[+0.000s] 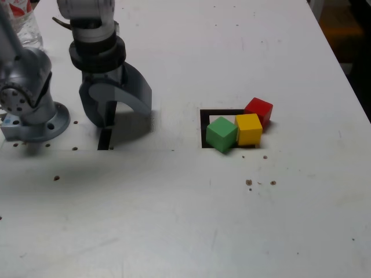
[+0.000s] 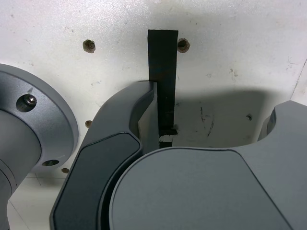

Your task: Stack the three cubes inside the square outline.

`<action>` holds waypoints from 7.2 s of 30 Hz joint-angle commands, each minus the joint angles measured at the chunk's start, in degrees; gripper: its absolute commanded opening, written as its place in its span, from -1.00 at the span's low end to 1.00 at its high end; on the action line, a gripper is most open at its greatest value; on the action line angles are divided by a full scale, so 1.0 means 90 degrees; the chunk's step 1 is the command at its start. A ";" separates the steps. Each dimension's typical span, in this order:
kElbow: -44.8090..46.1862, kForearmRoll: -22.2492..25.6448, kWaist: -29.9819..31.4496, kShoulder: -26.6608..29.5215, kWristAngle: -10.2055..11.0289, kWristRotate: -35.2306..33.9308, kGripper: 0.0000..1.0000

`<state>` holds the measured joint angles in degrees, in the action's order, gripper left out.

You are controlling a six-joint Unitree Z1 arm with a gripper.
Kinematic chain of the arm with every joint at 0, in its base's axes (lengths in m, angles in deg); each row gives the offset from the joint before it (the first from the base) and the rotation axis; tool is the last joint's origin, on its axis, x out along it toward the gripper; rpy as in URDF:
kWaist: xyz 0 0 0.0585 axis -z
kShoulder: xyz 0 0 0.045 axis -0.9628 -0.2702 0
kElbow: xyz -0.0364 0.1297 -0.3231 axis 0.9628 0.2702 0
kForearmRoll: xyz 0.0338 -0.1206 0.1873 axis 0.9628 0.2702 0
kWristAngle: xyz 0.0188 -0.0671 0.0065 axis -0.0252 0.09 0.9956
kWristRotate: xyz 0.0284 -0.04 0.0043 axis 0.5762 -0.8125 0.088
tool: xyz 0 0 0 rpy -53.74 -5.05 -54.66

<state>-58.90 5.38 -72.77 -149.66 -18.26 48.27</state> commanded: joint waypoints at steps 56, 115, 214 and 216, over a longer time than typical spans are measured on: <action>-0.4546 0.3739 -0.0006 -0.1288 0.0777 0.1616 0.73; -0.7912 0.3599 0.0471 -0.4997 0.0877 0.3692 0.69; -0.5987 0.2670 0.1444 -0.3878 -0.0473 0.1228 -0.96; -0.5959 0.2736 0.1417 -0.3805 -0.0418 0.1220 -0.96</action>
<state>-112.80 29.47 -59.77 -184.88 -22.39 59.43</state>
